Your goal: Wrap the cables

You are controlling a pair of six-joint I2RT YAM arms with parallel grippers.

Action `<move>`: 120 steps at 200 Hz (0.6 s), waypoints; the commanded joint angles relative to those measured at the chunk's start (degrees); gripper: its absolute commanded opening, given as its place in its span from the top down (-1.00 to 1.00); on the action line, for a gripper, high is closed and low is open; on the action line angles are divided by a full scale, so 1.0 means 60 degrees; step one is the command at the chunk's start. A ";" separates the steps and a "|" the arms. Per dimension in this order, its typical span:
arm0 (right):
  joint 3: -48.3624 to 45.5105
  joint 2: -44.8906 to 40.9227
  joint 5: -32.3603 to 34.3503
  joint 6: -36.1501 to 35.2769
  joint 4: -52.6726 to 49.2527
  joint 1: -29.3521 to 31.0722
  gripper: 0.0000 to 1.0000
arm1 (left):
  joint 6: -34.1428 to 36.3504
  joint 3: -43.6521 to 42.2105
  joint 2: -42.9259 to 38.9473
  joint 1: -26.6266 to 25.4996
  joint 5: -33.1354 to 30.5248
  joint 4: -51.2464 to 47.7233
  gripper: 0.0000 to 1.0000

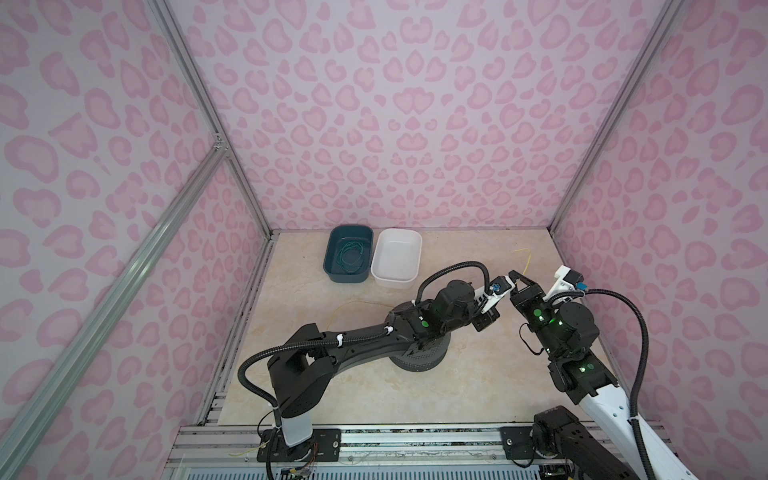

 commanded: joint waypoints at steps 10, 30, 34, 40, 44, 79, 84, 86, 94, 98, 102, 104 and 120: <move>0.1322 -0.0095 -0.0022 -0.1837 -0.2304 -0.0153 0.20 | 0.1846 -0.0595 -0.0618 0.0068 -0.1221 -0.0593 0.92; 0.2418 0.0190 -0.0366 -0.2833 -0.3845 -0.0486 0.17 | 0.2656 -0.1097 -0.1020 0.0070 -0.1785 -0.0963 0.92; 0.2645 0.0322 -0.0561 -0.3074 -0.4095 -0.0559 0.17 | 0.2806 -0.1199 -0.1103 0.0069 -0.1893 -0.1012 0.93; 0.3086 0.0603 -0.0868 -0.3445 -0.4571 -0.0709 0.17 | 0.3038 -0.1361 -0.1242 0.0058 -0.2052 -0.1078 0.92; 0.3398 0.0852 -0.1109 -0.3752 -0.4912 -0.0788 0.17 | 0.3180 -0.1475 -0.1323 0.0054 -0.2176 -0.1070 0.92; 0.6338 0.3613 -0.2788 -0.6469 -0.7852 -0.0495 0.19 | 0.4502 -0.2137 -0.1755 -0.0063 -0.3453 -0.1243 0.92; 0.6660 0.3903 -0.2487 -0.6750 -0.8136 -0.0222 0.19 | 0.4668 -0.2231 -0.1806 -0.0071 -0.3611 -0.1245 0.92; 0.6768 0.3991 -0.2295 -0.6813 -0.8236 -0.0100 0.18 | 0.4755 -0.2266 -0.1822 -0.0081 -0.3665 -0.1245 0.92; 0.7130 0.4277 -0.1486 -0.7122 -0.8447 0.0413 0.13 | 0.5079 -0.2426 -0.1845 -0.0143 -0.4018 -0.1227 0.93; 0.7253 0.4405 -0.1145 -0.7265 -0.8505 0.0639 0.08 | 0.5214 -0.2514 -0.1846 -0.0163 -0.4210 -0.1164 0.92; 0.7385 0.4528 -0.0852 -0.7440 -0.8579 0.0832 0.05 | 0.5337 -0.2586 -0.1853 -0.0179 -0.4406 -0.1108 0.92; 0.7459 0.4594 -0.0751 -0.7509 -0.8614 0.0910 0.05 | 0.5380 -0.2629 -0.1863 -0.0185 -0.4479 -0.1086 0.93; 0.7893 0.5112 -0.0167 -0.7994 -0.8905 0.1323 -0.01 | 0.5545 -0.2883 -0.2028 -0.0238 -0.4777 -0.1107 0.92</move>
